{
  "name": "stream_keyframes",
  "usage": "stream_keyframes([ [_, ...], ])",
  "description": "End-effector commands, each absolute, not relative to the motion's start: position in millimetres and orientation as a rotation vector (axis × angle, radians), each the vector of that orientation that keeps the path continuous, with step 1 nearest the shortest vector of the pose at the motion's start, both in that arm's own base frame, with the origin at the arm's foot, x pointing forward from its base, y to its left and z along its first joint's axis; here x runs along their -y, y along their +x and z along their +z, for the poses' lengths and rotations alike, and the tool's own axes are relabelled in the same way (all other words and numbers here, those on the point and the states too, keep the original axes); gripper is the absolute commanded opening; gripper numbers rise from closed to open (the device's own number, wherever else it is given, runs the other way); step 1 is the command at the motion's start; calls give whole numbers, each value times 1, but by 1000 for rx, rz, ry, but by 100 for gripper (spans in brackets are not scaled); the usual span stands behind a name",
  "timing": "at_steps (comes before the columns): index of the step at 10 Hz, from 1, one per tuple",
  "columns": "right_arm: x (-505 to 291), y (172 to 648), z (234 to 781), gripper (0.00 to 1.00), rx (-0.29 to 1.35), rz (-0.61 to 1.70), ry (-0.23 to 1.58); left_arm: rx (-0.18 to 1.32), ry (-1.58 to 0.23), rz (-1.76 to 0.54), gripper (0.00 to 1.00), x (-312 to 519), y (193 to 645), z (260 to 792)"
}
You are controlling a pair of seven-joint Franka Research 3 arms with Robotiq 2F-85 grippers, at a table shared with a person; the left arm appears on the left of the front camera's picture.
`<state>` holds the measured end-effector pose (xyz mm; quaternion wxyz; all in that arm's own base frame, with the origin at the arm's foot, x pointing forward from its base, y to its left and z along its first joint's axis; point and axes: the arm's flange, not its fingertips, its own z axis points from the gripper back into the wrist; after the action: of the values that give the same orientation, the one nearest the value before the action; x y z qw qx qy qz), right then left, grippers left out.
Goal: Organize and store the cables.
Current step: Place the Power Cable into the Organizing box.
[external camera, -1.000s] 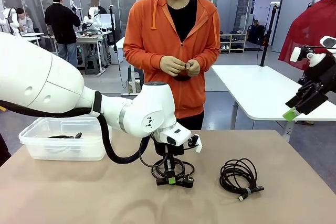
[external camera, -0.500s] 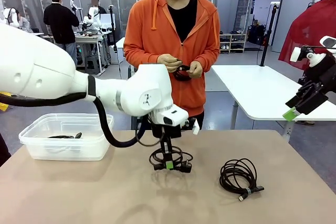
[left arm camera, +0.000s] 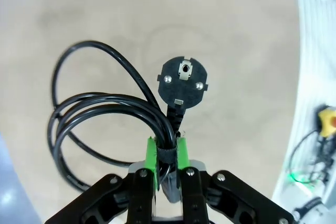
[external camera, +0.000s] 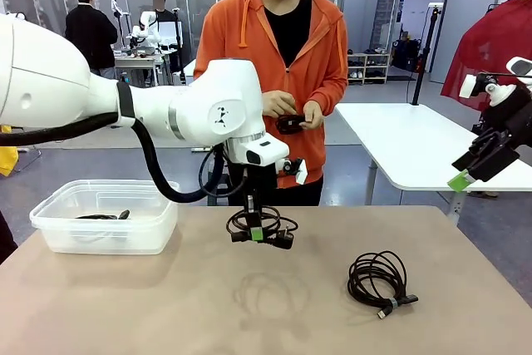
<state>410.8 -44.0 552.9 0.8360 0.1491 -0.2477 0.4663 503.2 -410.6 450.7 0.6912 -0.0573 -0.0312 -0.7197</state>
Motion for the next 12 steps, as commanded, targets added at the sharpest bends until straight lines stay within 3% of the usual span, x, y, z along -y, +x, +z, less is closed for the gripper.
stream_keyframes([
  [1,44,411,553,100,525,988,319,67,-79,-1670,0,399,503,472],
  [6,44,411,553,100,525,988,319,58,-5,-1741,0,375,494,491],
  [12,44,411,553,100,525,988,319,52,110,-1862,0,278,468,521],
])
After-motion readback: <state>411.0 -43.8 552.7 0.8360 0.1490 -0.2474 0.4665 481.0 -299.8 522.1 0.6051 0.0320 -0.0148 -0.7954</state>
